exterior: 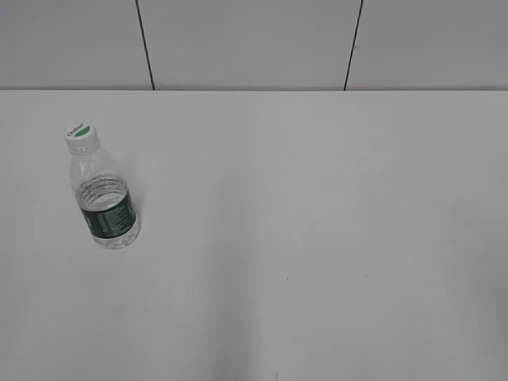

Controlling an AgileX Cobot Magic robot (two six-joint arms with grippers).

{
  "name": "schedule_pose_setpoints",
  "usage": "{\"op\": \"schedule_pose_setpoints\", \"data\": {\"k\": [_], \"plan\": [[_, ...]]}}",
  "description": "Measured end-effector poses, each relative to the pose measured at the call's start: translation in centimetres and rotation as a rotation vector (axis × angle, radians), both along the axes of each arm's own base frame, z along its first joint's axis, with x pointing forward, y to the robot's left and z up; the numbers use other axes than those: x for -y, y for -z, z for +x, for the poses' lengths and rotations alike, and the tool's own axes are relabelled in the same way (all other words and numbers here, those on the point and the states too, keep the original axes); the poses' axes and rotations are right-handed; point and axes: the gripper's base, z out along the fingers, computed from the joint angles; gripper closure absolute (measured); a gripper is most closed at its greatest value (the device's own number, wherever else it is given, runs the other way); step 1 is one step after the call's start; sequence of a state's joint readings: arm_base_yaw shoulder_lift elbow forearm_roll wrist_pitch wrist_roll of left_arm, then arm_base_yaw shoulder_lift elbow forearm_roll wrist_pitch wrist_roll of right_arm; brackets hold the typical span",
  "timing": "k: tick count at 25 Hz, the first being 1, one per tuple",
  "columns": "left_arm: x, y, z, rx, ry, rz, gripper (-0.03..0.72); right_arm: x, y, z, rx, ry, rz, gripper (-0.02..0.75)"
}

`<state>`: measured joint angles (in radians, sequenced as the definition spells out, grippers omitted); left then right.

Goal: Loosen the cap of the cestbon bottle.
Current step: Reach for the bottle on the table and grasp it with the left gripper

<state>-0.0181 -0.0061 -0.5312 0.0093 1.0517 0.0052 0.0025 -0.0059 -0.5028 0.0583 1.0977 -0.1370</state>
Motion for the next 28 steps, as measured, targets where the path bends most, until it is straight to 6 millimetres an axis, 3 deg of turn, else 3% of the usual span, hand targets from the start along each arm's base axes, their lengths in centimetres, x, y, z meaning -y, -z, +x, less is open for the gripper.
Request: {"op": "schedule_pose_setpoints", "data": {"k": [24,28], "plan": [[0.0,-0.1,0.0,0.005,0.001,-0.001,0.447,0.0,0.0,0.0,0.001,0.000,0.000,0.273],[0.0,-2.1,0.2,0.119,0.001,-0.002,0.447,0.0,0.0,0.0,0.001,0.000,0.000,0.273]]}}
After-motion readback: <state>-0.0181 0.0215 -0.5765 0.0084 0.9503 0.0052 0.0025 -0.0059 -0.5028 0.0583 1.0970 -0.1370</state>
